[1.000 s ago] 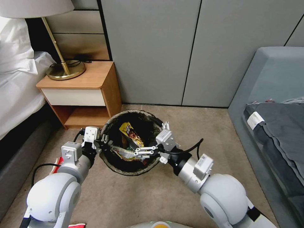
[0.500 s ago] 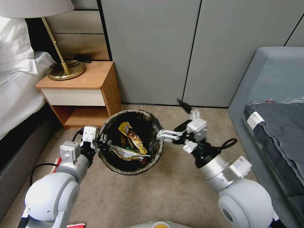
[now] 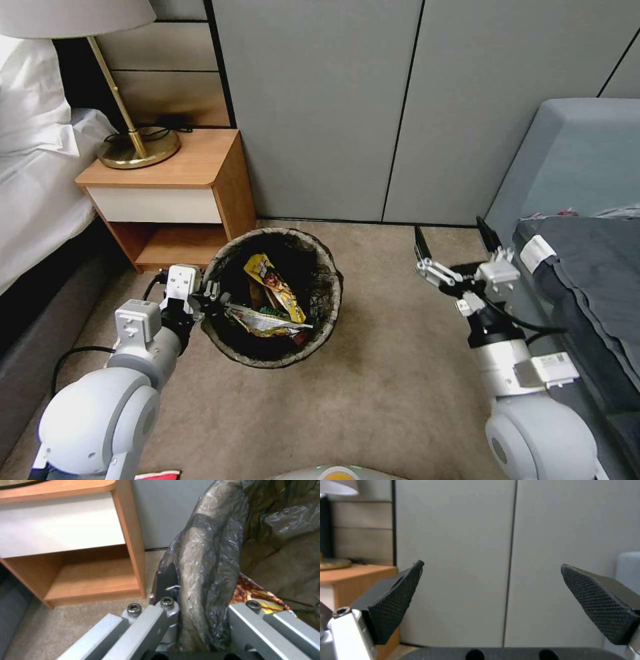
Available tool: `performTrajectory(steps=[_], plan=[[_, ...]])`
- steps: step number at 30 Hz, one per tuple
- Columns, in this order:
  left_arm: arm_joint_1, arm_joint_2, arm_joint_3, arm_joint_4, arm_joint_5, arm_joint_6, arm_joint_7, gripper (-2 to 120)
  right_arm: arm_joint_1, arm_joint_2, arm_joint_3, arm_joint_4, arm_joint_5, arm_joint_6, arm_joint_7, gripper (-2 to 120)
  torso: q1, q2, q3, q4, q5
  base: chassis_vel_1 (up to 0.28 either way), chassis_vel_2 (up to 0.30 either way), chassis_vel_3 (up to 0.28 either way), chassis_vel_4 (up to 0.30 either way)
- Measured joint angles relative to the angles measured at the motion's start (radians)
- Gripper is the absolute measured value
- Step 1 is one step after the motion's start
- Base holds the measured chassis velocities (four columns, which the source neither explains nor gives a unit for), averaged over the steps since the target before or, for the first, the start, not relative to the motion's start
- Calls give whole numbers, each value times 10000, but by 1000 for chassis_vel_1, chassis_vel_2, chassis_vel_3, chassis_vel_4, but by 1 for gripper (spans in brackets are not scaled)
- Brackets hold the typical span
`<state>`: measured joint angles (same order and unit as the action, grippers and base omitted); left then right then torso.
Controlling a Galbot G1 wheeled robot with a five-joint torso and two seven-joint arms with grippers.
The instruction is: Pick up the trash bin, then pick up the garbage from the floor and place it into the trash bin.
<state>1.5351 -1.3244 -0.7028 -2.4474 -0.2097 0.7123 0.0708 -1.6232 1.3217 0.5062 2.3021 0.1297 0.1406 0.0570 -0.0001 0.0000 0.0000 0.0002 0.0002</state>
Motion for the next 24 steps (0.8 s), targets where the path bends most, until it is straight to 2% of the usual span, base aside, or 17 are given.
performTrajectory(steps=[7, 24], plan=[[21, -42, 12, -69, 76, 113, -2, 1, -352, -11, 405, -387, 207, 277, -4, 100, 0, 0, 0, -4, -2, 0, 0, 0, 0], [293, -156, -73, -371, 349, 214, 190, 1, -395, -70, 198, -452, 237, 111, -22, 100, 1, 0, 0, -3, -2, 3, 4, 6, 6]])
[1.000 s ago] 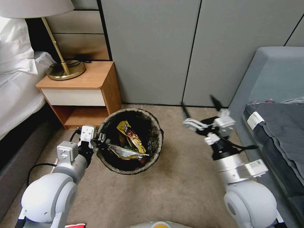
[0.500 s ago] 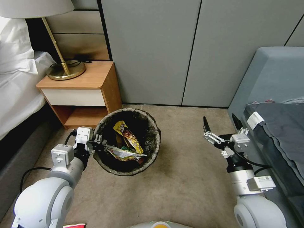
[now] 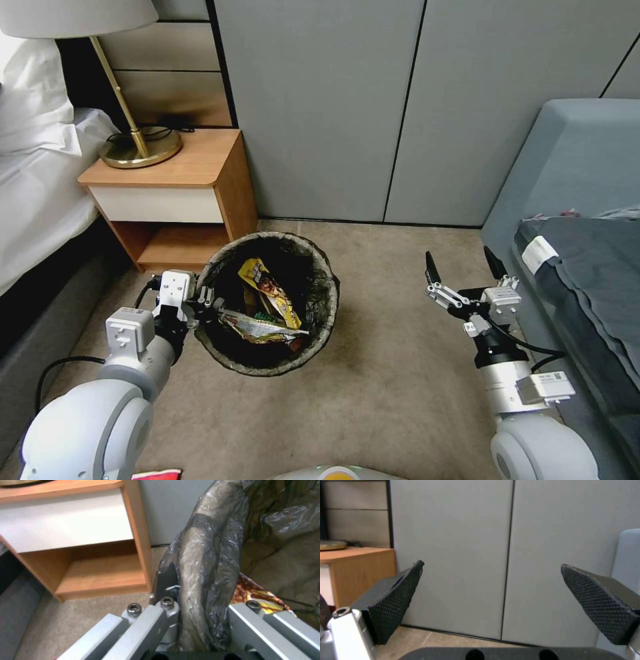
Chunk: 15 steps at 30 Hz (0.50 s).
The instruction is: Pick up the trash bin, then pick up the garbage from the floor and place it into the trash bin.
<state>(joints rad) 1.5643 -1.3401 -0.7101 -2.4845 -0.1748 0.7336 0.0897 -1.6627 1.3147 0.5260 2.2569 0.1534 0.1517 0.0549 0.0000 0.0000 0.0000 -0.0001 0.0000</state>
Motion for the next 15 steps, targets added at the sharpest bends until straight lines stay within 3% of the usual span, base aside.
performTrajectory(steps=[15], plan=[[211, -109, 13, -149, 162, -17, 36, 1, -99, -62, -22, -19, 69, -28, 35, 100, 0, 0, 0, 2, -1, 72, 71, 73, 72]])
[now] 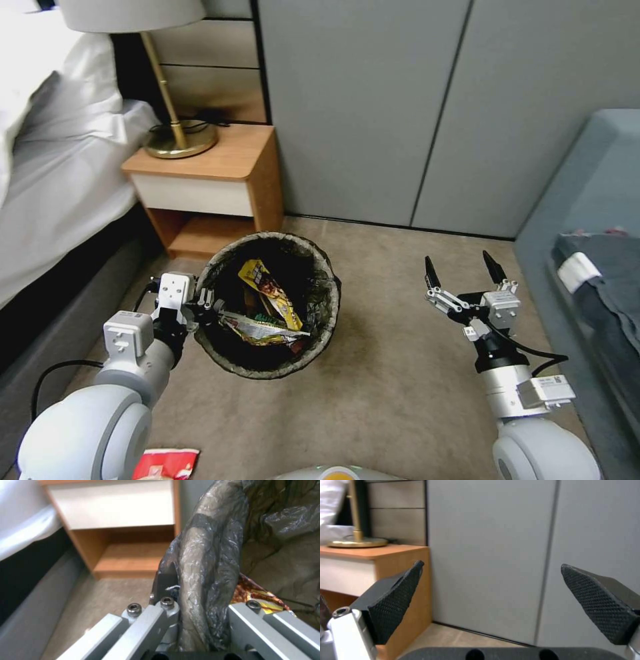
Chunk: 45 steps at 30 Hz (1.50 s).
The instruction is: Pick up the trash bin, then pick up the garbage from the floor and place it into the trash bin.
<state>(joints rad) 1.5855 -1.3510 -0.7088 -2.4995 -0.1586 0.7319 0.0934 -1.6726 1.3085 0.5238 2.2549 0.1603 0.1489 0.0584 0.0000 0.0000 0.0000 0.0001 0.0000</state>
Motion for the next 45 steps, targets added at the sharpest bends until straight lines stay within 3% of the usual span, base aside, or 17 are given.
performTrajectory(steps=[45], plan=[[72, -46, 3, -20, 24, -60, 13, 1, 277, -20, -74, -291, 106, -138, 140, 100, 0, 0, 0, -1, 1, 123, 122, 123, 120]])
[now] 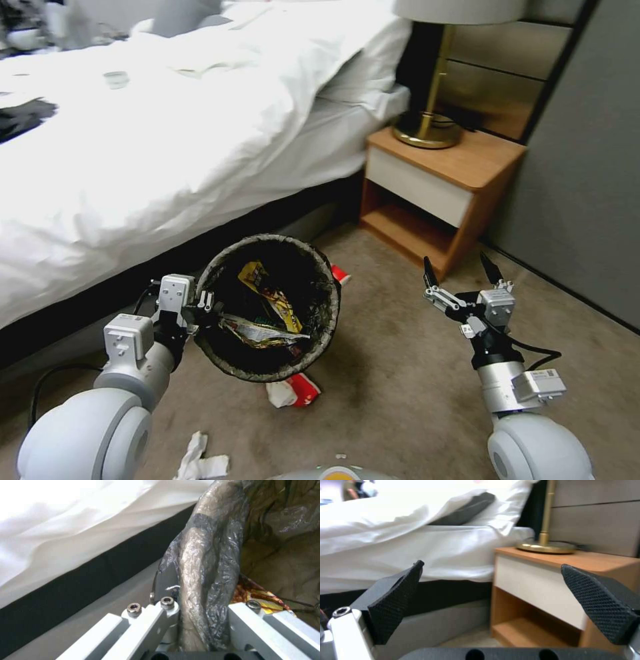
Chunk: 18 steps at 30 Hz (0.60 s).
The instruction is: Pick up the trash bin, then pick up the garbage from the floor and place it into the trash bin.
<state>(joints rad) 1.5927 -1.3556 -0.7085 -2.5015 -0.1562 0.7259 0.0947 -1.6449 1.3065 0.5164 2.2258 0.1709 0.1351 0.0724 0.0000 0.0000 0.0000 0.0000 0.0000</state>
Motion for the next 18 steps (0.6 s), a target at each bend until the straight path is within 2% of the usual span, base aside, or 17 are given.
performTrajectory(steps=[14, 18], plan=[[14, 9, -9, 1, -15, -52, -8, 1, 56, 11, -27, -90, 31, -13, 0, 100, 0, 0, 1, 0, 0, 126, 124, 123, 120], [46, -8, -11, 3, -11, -169, -22, 1, 336, -46, -62, -460, 513, -357, -32, 100, -1, 0, 1, 3, 0, 99, 83, 85, 84]])
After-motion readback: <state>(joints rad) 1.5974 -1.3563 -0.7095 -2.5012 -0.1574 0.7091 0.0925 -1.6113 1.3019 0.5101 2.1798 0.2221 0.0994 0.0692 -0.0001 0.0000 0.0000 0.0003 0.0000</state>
